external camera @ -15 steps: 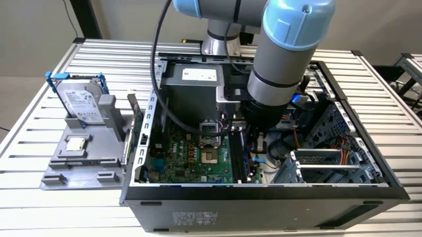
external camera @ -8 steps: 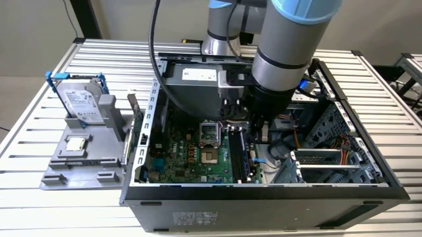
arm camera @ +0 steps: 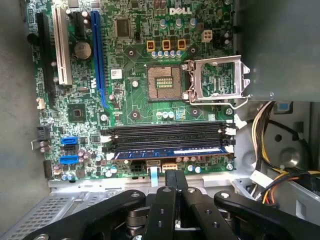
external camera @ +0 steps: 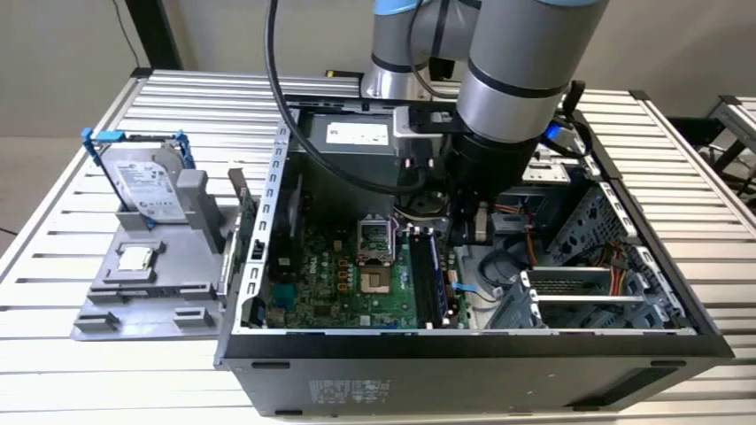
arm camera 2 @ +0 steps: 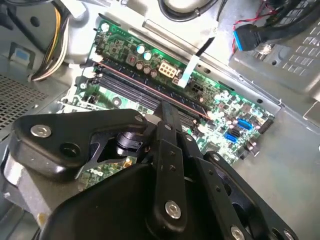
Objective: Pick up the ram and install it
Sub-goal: 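Press down the ram until it locks into place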
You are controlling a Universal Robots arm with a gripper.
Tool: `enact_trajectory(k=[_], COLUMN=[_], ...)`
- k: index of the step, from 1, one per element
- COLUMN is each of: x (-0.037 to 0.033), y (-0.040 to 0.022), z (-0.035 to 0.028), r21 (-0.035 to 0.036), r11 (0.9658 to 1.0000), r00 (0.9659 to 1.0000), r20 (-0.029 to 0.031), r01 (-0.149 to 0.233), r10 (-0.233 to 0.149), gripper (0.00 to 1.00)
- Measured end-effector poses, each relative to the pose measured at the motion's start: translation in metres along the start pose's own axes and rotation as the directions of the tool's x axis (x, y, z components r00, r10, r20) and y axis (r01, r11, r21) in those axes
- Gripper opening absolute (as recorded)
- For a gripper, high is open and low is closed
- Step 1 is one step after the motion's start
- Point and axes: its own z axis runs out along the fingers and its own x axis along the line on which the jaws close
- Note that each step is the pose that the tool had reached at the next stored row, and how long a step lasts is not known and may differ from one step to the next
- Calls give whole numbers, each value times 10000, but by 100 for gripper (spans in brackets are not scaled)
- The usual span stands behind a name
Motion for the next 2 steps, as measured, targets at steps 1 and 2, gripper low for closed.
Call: enact_trajectory(k=[1, 2], x=[0, 0], y=[1, 1], z=[-1, -3], r21=[0, 0], r11=[10000, 10000], r00=[10000, 10000], r20=[1, 1], r01=[0, 0], r10=[0, 0], gripper=[0, 0])
